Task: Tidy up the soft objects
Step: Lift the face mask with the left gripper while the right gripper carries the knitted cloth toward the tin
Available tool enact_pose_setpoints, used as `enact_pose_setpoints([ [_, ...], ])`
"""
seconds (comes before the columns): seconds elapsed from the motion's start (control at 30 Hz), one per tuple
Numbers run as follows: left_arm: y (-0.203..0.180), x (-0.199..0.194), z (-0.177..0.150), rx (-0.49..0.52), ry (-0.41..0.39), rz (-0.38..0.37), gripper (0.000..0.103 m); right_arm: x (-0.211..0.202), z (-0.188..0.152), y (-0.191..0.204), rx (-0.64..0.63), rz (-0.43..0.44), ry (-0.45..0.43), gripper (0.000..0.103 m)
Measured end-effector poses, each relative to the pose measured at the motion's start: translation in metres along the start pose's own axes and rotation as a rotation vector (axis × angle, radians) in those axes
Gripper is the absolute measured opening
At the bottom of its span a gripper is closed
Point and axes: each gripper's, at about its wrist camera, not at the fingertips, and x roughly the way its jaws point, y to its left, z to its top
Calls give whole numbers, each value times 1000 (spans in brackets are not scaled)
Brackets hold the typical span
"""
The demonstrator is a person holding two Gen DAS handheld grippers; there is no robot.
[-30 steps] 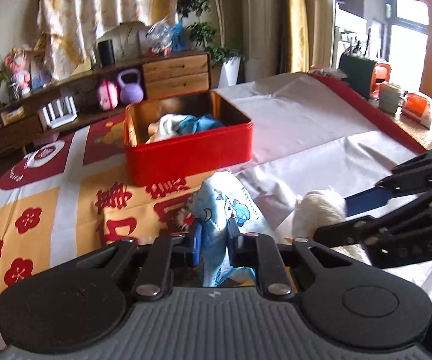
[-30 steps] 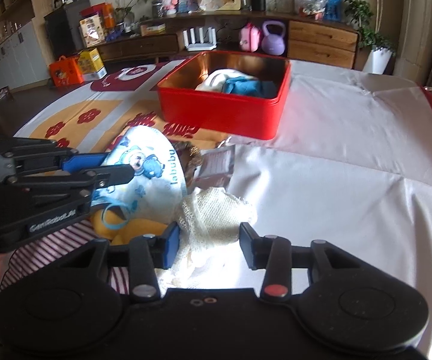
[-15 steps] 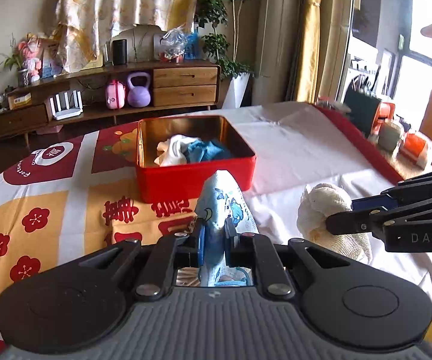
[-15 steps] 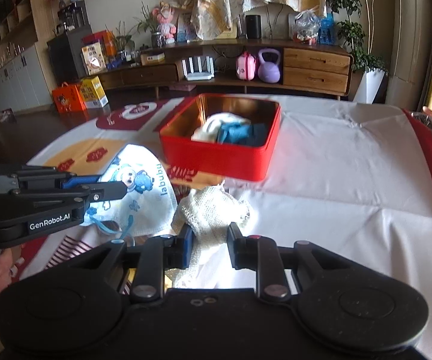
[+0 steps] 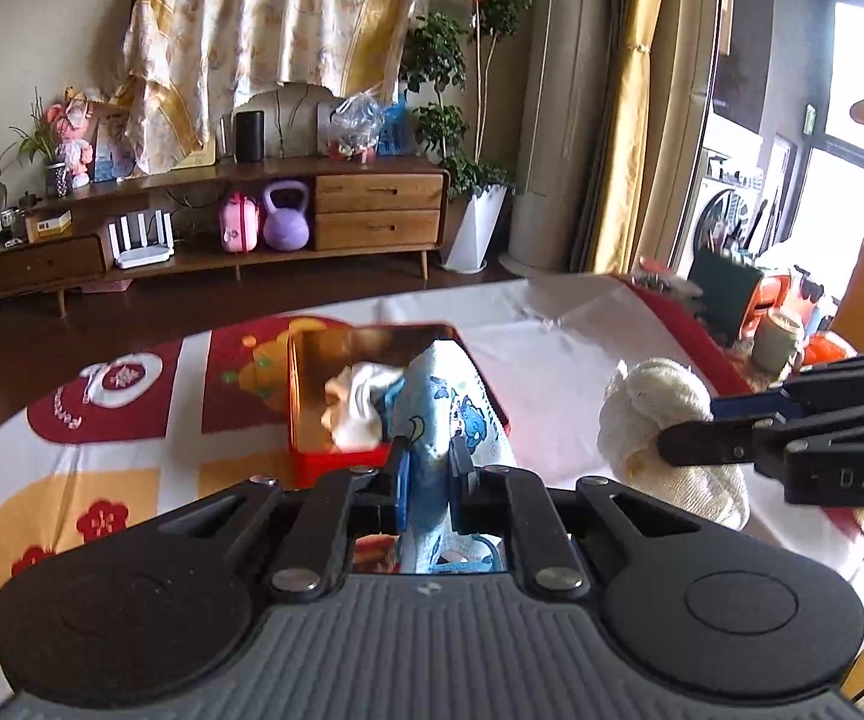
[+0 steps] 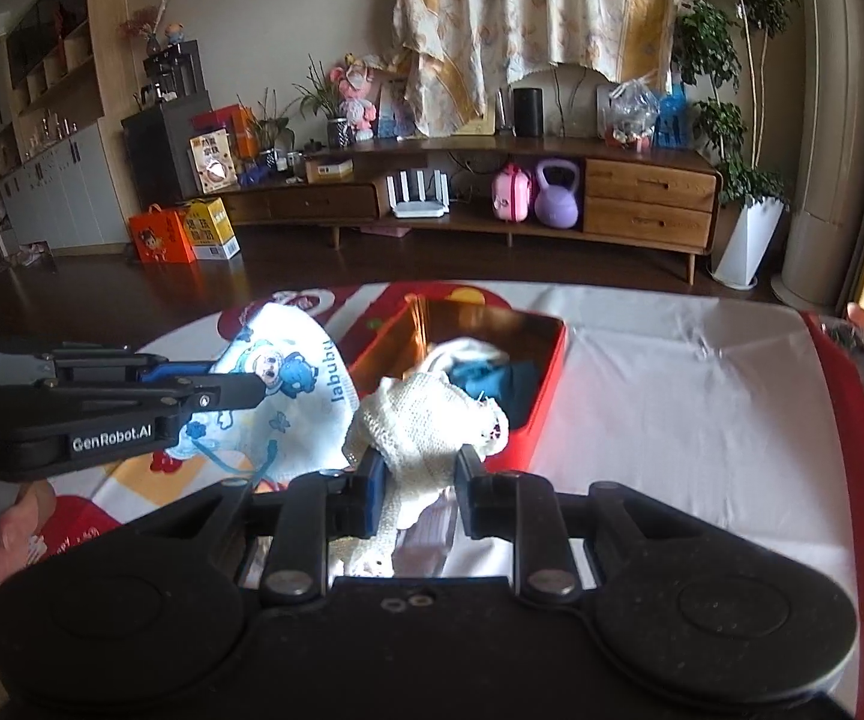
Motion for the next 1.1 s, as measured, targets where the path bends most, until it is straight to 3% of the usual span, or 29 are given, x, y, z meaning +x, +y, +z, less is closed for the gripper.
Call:
enact_pose_setpoints([
  [0.27, 10, 17, 44, 12, -30, 8, 12, 22, 30, -10, -44, -19, -9, 25],
  [0.63, 33, 76, 73, 8, 1, 33, 12, 75, 67, -34, -38, -28, 8, 25],
  [1.1, 48, 173, 69, -7, 94, 48, 12, 184, 75, -53, -19, -41, 93, 25],
])
